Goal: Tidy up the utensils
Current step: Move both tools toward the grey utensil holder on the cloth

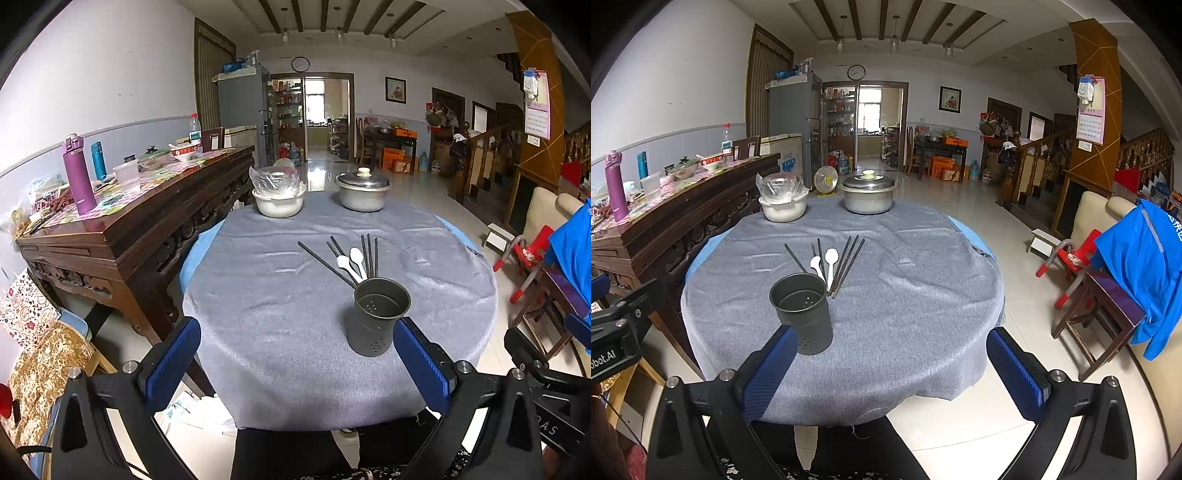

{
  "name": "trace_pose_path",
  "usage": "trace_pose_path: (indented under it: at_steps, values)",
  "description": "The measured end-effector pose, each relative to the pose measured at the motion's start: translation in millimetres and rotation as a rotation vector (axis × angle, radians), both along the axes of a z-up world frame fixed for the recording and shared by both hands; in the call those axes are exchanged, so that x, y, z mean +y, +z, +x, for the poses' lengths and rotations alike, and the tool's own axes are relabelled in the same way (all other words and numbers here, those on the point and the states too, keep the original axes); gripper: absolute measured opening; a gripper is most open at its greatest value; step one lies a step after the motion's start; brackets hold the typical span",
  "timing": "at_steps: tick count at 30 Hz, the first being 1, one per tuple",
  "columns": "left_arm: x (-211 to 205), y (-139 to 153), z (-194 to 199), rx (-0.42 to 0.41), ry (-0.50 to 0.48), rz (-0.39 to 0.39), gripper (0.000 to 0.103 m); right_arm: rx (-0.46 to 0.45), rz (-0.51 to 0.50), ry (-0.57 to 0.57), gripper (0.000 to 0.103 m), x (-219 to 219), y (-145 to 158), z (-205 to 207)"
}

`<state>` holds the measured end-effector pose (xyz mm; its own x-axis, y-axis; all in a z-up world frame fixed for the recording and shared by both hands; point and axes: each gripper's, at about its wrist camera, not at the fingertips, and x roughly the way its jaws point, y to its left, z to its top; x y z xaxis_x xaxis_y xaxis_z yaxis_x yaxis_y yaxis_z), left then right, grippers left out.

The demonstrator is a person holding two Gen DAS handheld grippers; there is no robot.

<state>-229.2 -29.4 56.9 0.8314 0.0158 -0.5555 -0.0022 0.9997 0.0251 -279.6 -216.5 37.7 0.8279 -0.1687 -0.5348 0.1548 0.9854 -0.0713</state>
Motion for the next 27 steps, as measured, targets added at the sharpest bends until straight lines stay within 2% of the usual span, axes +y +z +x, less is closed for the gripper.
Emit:
trace_pose_path:
  at_steps: [11, 15, 19, 21, 24, 27]
  values:
    - [7, 0, 14, 0.013, 0.004, -0.020, 0.103, 0.032, -0.012, -0.008, 0.103, -4, -4, 7]
    - [18, -4, 44, 0.060, 0.021, -0.049, 0.103, 0.016, 0.068, -0.010, 0.103, -24, -3, 21]
    - [28, -14, 74, 0.118, 0.029, -0.080, 0.103, 0.026, 0.187, 0.025, 0.103, -48, 0, 49]
    - [32, -22, 90, 0.142, 0.035, -0.084, 0.103, -0.005, 0.288, 0.052, 0.103, -62, 2, 64]
    - [39, -35, 122, 0.190, 0.047, -0.089, 0.103, 0.042, 0.266, 0.081, 0.103, -77, -3, 105]
    - [52, -49, 164, 0.255, 0.057, -0.126, 0.103, 0.113, 0.299, 0.117, 0.103, -85, -13, 151]
